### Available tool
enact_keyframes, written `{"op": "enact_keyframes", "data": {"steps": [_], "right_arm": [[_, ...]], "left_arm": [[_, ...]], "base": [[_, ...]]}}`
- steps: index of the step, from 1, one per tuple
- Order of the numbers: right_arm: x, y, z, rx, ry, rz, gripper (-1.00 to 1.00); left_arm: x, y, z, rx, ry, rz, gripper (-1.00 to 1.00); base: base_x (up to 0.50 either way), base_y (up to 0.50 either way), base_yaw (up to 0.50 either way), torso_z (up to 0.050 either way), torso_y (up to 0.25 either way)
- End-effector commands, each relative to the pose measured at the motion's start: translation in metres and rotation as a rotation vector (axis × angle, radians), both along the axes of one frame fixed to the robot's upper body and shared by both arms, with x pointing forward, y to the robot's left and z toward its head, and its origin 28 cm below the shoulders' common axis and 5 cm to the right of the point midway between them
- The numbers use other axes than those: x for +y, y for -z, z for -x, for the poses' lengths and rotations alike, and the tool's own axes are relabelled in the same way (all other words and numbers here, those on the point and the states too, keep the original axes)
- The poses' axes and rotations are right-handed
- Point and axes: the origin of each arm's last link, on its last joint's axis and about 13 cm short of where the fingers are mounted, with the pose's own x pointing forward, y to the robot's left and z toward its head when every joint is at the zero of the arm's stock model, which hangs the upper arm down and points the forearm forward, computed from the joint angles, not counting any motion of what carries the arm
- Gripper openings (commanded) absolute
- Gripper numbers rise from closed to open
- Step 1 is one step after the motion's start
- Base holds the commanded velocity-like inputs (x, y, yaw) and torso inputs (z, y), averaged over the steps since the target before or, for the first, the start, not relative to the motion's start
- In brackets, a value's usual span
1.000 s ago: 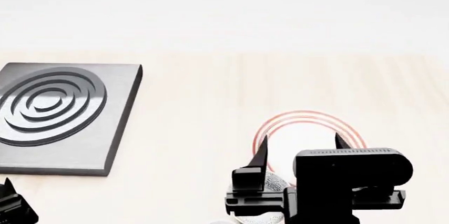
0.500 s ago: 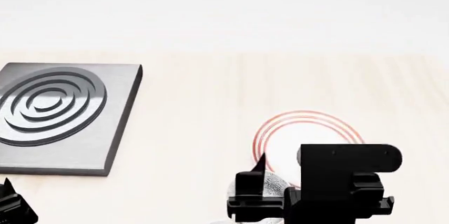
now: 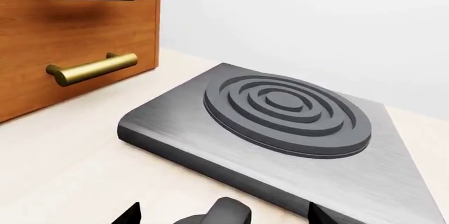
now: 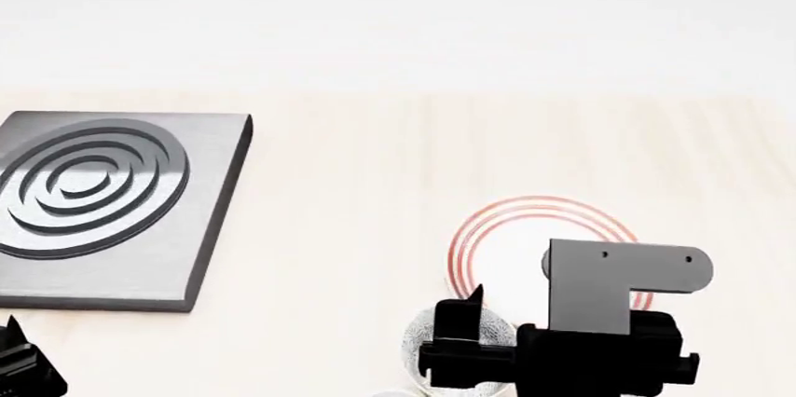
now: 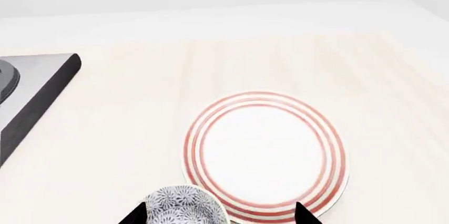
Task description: Pick the akita bowl between the plate and the ramekin and place it on the plate.
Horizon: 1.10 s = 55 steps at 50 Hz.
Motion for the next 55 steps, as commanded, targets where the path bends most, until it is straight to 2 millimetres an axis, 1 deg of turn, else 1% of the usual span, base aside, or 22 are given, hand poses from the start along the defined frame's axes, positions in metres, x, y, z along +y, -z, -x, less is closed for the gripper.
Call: {"op": "enact_keyframes", "data": {"steps": [1, 18, 26, 43, 55], "right_arm": [[-0.001, 0.002, -0.006, 0.054, -0.016, 0.023, 1.00], [-0.002, 0.005, -0.010, 0.102, -0.029, 0.028, 1.00], [-0.002, 0.004, -0.014, 0.129, -0.022, -0.026, 1.00], [-0.006, 0.013, -0.020, 0.185, -0.003, -0.087, 1.00], [-0.007, 0.018, -0.023, 0.207, -0.007, -0.096, 1.00]], "left_arm": [[0.000, -0.001, 0.000, 0.000, -0.001, 0.000, 1.00], [0.000, 0.000, 0.000, 0.001, -0.001, 0.002, 1.00], [0.000, -0.001, 0.000, 0.001, -0.001, 0.002, 1.00], [0.000, -0.001, 0.000, 0.001, -0.002, 0.002, 1.00], [0.000, 0.000, 0.000, 0.000, -0.002, 0.004, 1.00]], "base": [[0.00, 0.00, 0.00, 0.000, 0.000], [0.00, 0.00, 0.00, 0.000, 0.000], [0.00, 0.00, 0.00, 0.000, 0.000], [0.00, 0.00, 0.00, 0.000, 0.000], [0.00, 0.00, 0.00, 0.000, 0.000]]}}
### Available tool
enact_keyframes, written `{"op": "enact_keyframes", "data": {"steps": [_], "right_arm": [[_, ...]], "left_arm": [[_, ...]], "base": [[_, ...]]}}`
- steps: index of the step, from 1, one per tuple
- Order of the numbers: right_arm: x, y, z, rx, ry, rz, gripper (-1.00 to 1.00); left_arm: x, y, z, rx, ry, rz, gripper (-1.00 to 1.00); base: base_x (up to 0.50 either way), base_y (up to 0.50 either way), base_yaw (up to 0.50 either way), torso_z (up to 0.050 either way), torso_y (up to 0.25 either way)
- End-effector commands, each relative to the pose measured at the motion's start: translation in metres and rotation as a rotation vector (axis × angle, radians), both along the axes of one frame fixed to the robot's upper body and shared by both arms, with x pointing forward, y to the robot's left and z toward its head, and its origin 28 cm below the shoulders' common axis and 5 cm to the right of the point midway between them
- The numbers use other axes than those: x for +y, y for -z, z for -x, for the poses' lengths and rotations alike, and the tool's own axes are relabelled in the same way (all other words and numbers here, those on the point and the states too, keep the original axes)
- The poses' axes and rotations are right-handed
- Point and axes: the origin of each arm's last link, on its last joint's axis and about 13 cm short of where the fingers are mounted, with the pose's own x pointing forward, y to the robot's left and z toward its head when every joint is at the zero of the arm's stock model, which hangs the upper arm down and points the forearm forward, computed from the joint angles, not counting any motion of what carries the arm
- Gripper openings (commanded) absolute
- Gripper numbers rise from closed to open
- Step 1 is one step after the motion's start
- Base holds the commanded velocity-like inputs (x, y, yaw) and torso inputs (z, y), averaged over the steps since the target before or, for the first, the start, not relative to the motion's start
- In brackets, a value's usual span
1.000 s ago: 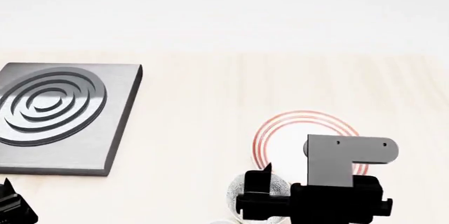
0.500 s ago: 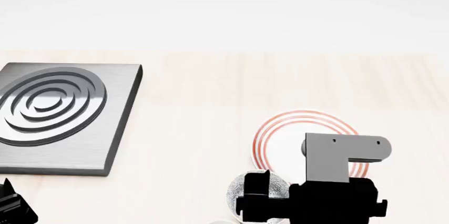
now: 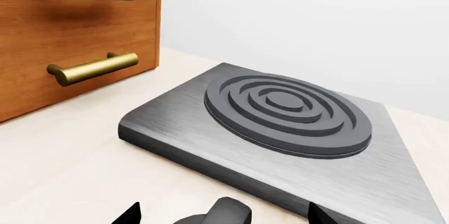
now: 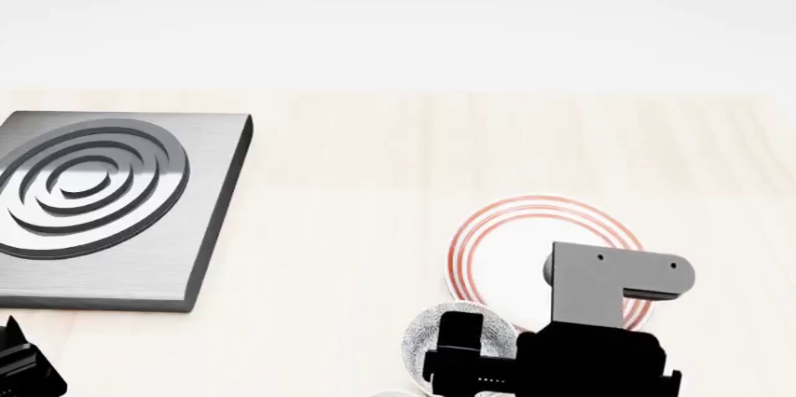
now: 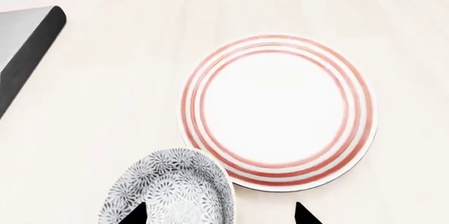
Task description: Pick the akita bowl between the plate and the ramekin and place it on the plate.
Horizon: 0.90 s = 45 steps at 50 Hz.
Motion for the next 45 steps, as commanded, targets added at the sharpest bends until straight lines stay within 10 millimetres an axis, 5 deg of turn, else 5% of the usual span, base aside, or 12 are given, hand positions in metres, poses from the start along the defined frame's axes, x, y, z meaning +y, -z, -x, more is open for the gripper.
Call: {"op": "enact_keyframes", "data": {"steps": [1, 45], "right_arm": [[-0.001, 0.005, -0.004, 0.024, 0.002, -0.024, 1.00], [-0.006, 0.027, -0.021, 0.120, 0.025, -0.096, 1.00]], "left_arm": [[0.000, 0.000, 0.000, -0.001, 0.000, 0.000, 1.00], [0.000, 0.001, -0.001, 0.000, -0.001, 0.002, 1.00]], "base": [[0.00, 0.00, 0.00, 0.000, 0.000], [0.00, 0.00, 0.00, 0.000, 0.000]]}}
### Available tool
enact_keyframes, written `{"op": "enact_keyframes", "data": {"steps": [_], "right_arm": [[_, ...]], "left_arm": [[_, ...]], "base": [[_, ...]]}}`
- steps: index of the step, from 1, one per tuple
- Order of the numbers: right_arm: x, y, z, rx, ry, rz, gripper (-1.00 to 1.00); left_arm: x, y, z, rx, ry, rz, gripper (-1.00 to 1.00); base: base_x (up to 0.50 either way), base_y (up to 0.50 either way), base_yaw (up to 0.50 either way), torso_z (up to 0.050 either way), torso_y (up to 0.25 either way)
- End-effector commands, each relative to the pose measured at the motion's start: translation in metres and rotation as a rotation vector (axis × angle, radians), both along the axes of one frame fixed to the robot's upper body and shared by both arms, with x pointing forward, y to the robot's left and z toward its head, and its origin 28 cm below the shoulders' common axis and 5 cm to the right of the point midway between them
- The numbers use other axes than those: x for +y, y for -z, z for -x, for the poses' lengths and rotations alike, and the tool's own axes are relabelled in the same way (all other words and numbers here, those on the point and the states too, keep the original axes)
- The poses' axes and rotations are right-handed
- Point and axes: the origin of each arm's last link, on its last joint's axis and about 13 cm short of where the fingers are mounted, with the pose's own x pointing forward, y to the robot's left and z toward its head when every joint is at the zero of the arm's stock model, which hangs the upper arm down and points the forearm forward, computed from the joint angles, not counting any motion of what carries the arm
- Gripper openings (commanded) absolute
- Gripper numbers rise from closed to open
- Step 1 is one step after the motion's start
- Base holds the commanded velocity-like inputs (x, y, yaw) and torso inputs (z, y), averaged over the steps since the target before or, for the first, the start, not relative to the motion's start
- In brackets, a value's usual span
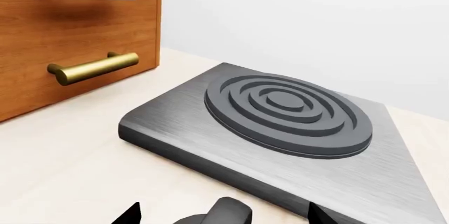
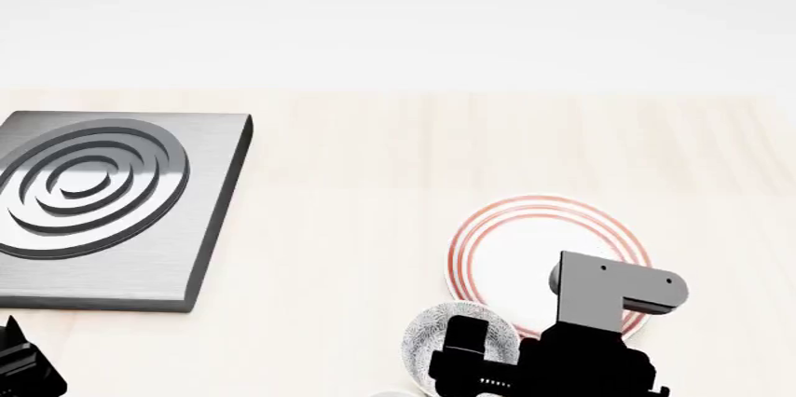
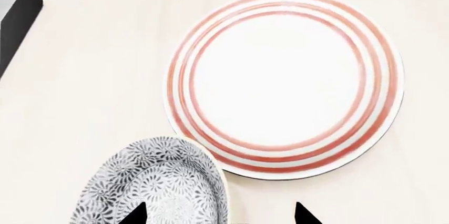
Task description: Pick the akita bowl between the plate and the ramekin and place it on the plate.
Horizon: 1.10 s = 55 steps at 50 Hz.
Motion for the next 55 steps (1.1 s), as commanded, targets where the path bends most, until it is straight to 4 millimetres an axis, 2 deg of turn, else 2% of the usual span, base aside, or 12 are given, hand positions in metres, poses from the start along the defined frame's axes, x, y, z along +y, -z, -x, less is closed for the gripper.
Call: {"op": "enact_keyframes", "data": {"steps": [1, 55], "right_arm": [[-0.001, 0.006, -0.002, 0.026, -0.006, -0.040, 1.00], [-0.005, 0.017, -0.005, 0.072, -0.003, -0.109, 1.00]], "left_arm": [[0.000, 0.001, -0.001, 0.000, 0.000, 0.000, 1.00], [0.000, 0.000, 0.000, 0.000, -0.001, -0.002, 1.00]], "base": [[0.00, 0.00, 0.00, 0.000, 0.000], [0.00, 0.00, 0.00, 0.000, 0.000]]}}
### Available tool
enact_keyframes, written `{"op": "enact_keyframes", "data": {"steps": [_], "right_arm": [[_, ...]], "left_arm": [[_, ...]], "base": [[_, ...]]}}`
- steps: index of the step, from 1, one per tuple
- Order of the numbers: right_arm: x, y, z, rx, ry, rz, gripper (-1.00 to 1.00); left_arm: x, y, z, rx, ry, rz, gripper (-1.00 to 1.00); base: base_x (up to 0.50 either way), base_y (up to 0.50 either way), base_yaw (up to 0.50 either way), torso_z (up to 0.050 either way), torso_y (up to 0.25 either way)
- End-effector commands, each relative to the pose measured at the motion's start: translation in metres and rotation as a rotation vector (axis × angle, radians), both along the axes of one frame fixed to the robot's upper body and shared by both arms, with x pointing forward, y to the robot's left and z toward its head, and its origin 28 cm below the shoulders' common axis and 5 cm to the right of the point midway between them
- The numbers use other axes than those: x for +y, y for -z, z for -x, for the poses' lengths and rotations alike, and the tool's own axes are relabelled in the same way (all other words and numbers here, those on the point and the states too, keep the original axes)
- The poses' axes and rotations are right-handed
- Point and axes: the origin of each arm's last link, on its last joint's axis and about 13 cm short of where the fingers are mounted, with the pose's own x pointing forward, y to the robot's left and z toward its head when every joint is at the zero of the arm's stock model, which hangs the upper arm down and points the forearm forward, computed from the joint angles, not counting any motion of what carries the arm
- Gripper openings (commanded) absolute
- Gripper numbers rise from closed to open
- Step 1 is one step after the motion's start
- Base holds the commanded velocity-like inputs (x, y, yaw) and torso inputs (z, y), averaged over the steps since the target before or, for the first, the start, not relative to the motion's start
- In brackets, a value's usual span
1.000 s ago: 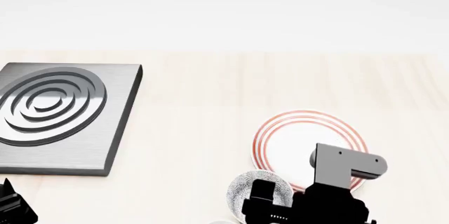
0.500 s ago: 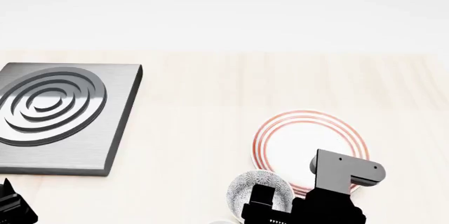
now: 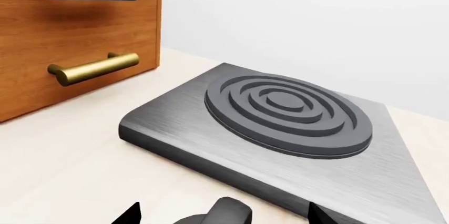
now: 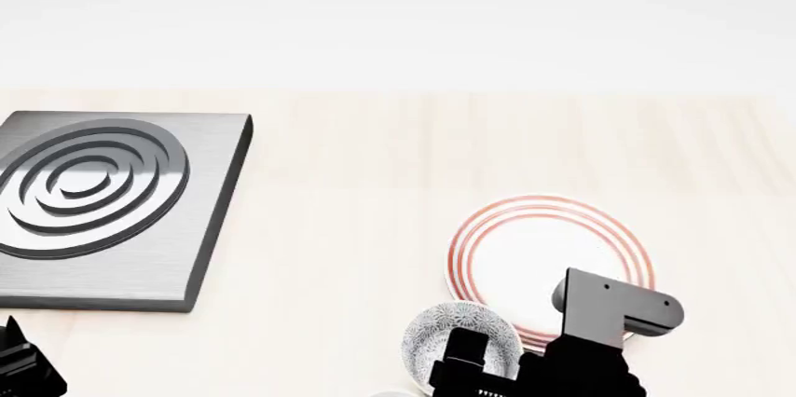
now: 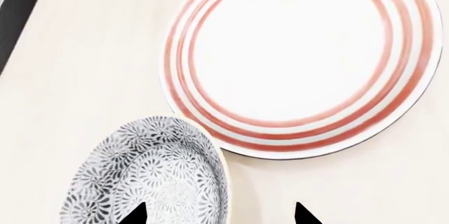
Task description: Pick the akita bowl between the plate and the ramekin and place it on the plate.
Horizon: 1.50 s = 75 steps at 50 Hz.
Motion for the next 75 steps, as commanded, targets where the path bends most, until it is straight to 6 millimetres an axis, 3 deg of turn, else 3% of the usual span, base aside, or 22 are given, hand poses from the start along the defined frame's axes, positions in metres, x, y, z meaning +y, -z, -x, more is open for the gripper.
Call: {"op": "enact_keyframes", "data": {"steps": [1, 12, 13, 40, 75], "right_arm": [[0.000, 0.001, -0.001, 0.008, -0.001, -0.014, 1.00], [0.001, 0.001, 0.000, 0.005, -0.012, -0.021, 1.00], [0.001, 0.001, 0.000, 0.001, -0.014, -0.015, -1.00], [0.002, -0.001, 0.001, -0.091, -0.010, 0.048, -1.00], [0.010, -0.043, -0.001, -0.253, -0.019, 0.074, -1.00]], "left_arm": [[0.000, 0.001, 0.000, 0.000, -0.001, 0.000, 1.00], [0.000, 0.001, -0.001, 0.001, -0.001, 0.001, 1.00], [0.000, 0.001, -0.001, 0.001, -0.001, 0.001, 1.00], [0.000, 0.000, 0.000, 0.000, -0.003, -0.001, 1.00], [0.000, 0.000, 0.000, 0.000, -0.005, -0.001, 1.00]], "base": [[0.00, 0.00, 0.00, 0.000, 0.000], [0.00, 0.00, 0.00, 0.000, 0.000], [0.00, 0.00, 0.00, 0.000, 0.000], [0.00, 0.00, 0.00, 0.000, 0.000], [0.00, 0.00, 0.00, 0.000, 0.000]]}}
